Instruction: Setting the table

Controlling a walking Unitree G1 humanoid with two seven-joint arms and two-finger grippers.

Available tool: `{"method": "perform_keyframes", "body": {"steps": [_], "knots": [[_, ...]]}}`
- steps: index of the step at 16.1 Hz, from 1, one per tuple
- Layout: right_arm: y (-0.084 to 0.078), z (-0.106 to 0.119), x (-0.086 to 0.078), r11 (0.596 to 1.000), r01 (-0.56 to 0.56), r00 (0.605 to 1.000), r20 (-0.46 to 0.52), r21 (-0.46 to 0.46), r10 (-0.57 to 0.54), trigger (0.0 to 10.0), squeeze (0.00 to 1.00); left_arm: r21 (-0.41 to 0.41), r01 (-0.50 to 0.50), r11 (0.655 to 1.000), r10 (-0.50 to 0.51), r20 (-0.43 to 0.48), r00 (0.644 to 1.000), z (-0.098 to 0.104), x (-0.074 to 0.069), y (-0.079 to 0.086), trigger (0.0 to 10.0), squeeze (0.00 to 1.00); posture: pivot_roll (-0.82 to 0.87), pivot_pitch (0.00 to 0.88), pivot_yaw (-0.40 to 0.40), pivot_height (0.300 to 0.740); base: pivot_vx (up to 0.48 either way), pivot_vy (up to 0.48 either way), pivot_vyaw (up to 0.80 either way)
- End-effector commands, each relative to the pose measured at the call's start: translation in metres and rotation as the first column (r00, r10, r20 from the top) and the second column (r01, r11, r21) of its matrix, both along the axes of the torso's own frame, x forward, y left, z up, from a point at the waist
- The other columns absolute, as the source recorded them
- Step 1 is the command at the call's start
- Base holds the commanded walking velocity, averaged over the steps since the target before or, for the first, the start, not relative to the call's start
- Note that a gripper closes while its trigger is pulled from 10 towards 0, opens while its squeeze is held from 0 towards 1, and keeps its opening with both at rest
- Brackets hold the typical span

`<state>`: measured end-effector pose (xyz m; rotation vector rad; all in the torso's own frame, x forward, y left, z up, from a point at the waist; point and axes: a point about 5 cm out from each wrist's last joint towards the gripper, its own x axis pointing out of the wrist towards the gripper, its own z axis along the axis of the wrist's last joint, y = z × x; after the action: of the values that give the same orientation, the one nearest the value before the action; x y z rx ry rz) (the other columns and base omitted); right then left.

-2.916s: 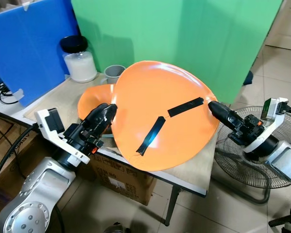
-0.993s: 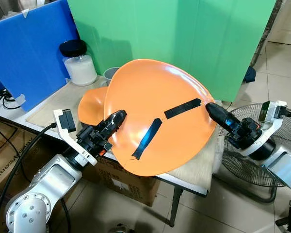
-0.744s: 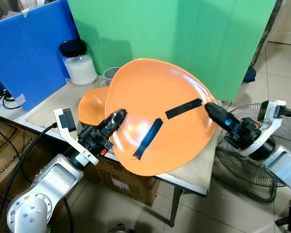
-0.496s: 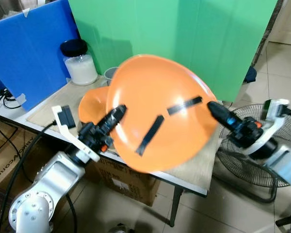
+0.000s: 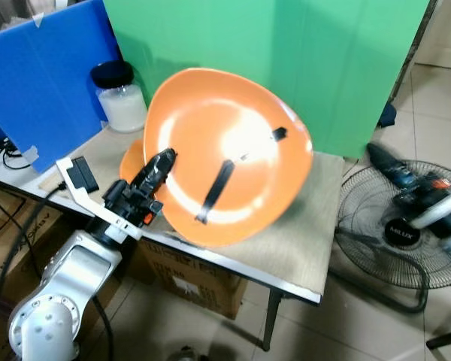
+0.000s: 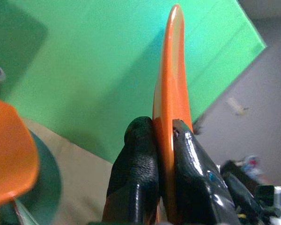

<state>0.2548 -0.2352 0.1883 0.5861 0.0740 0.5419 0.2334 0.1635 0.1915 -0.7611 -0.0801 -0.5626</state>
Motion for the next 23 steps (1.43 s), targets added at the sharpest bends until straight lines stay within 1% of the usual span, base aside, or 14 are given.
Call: {"method": "perform_keyframes", "body": {"steps": [1, 2, 3, 4, 5, 6, 7, 10, 12, 14, 16, 18, 21, 23], "knots": [[0.017, 0.001, 0.004, 0.984, 0.073, 0.997, 0.006, -0.162, -0.073, 10.0, 0.00, 0.073, -0.076, 0.994, 0.070, 0.090, 0.994, 0.017, 0.003, -0.004, 0.0, 0.00, -0.06, 0.000, 0.101, 0.740, 0.000, 0.000, 0.00], [0.024, 0.003, 0.008, 0.953, 0.181, 0.984, 0.046, -0.242, -0.174, 10.0, 0.00, 0.138, -0.156, 0.978, 0.140, 0.118, 0.983, 0.020, 0.009, -0.006, 0.0, 0.00, -0.07, 0.000, 0.096, 0.740, 0.000, 0.000, 0.00], [0.032, 0.007, 0.008, 0.883, 0.293, 0.956, 0.136, -0.368, -0.260, 10.0, 0.00, 0.294, -0.229, 0.928, 0.175, 0.201, 0.964, 0.024, 0.013, -0.017, 2.0, 0.00, -0.08, 0.000, 0.088, 0.740, 0.000, 0.000, 0.00], [0.032, 0.006, 0.008, 0.871, 0.319, 0.948, 0.135, -0.375, -0.289, 10.0, 0.00, 0.314, -0.235, 0.920, 0.171, 0.218, 0.961, 0.026, 0.014, -0.022, 2.0, 0.00, -0.08, 0.000, 0.087, 0.740, 0.000, 0.000, 0.00], [0.036, 0.008, 0.007, 0.837, 0.376, 0.926, 0.179, -0.398, -0.332, 10.0, 0.00, 0.341, -0.240, 0.909, 0.149, 0.271, 0.951, 0.031, 0.015, -0.035, 4.2, 0.00, -0.08, 0.000, 0.087, 0.740, 0.000, 0.000, -0.80], [0.037, 0.011, 0.006, 0.809, 0.422, 0.906, 0.217, -0.409, -0.363, 10.0, 0.00, 0.361, -0.251, 0.898, 0.139, 0.307, 0.941, 0.033, 0.017, -0.044, 5.7, 0.00, -0.09, 0.000, 0.088, 0.740, 0.000, 0.000, -0.80], [0.038, 0.012, 0.006, 0.788, 0.464, 0.885, 0.230, -0.405, -0.404, 10.0, 0.00, 0.395, -0.264, 0.880, 0.129, 0.336, 0.933, 0.034, 0.019, -0.050, 10.0, 0.00, -0.10, 0.000, 0.093, 0.740, 0.000, 0.000, -0.80], [0.046, 0.009, 0.002, 0.740, 0.527, 0.850, 0.271, -0.418, -0.452, 10.0, 0.00, 0.473, -0.301, 0.828, 0.127, 0.365, 0.922, 0.030, 0.022, -0.059, 10.0, 0.00, -0.11, 0.000, 0.103, 0.740, 0.000, 0.000, -0.80], [0.057, 0.005, -0.005, 0.727, 0.535, 0.845, 0.275, -0.430, -0.459, 10.0, 0.00, 0.578, -0.332, 0.746, 0.114, 0.380, 0.918, 0.021, 0.021, -0.062, 10.0, 0.00, -0.12, 0.000, 0.103, 0.740, 0.000, 0.000, -0.80], [0.063, -0.002, -0.008, 0.728, 0.524, 0.851, 0.251, -0.442, -0.461, 10.0, 0.00, 0.633, -0.358, 0.687, 0.178, 0.332, 0.927, 0.007, 0.021, -0.051, 10.0, 0.00, -0.12, 0.000, 0.108, 0.740, 0.000, 0.000, -0.40], [0.064, -0.007, -0.009, 0.711, 0.534, 0.844, 0.244, -0.458, -0.477, 10.0, 0.00, 0.679, -0.390, 0.622, 0.210, 0.335, 0.919, -0.002, 0.018, -0.042, 10.0, 0.00, -0.12, 0.000, 0.108, 0.740, 0.000, 0.000, 0.00], [0.066, -0.009, -0.010, 0.707, 0.539, 0.841, 0.242, -0.458, -0.485, 10.0, 0.00, 0.673, -0.441, 0.594, 0.208, 0.401, 0.892, 0.003, 0.014, -0.039, 10.0, 0.00, -0.12, 0.000, 0.108, 0.740, 0.000, 0.000, -0.80], [0.070, -0.007, -0.008, 0.710, 0.541, 0.840, 0.257, -0.452, -0.477, 10.0, 0.00, 0.586, -0.501, 0.637, 0.261, 0.447, 0.855, 0.020, 0.019, -0.039, 10.0, 0.00, -0.11, 0.000, 0.105, 0.740, 0.000, 0.000, 0.00], [0.071, -0.002, -0.006, 0.715, 0.552, 0.834, 0.280, -0.429, -0.475, 10.0, 0.00, 0.569, -0.488, 0.661, 0.227, 0.469, 0.854, 0.026, 0.017, -0.044, 10.0, 0.00, -0.11, 0.000, 0.107, 0.740, 0.000, 0.000, -0.40]]}}
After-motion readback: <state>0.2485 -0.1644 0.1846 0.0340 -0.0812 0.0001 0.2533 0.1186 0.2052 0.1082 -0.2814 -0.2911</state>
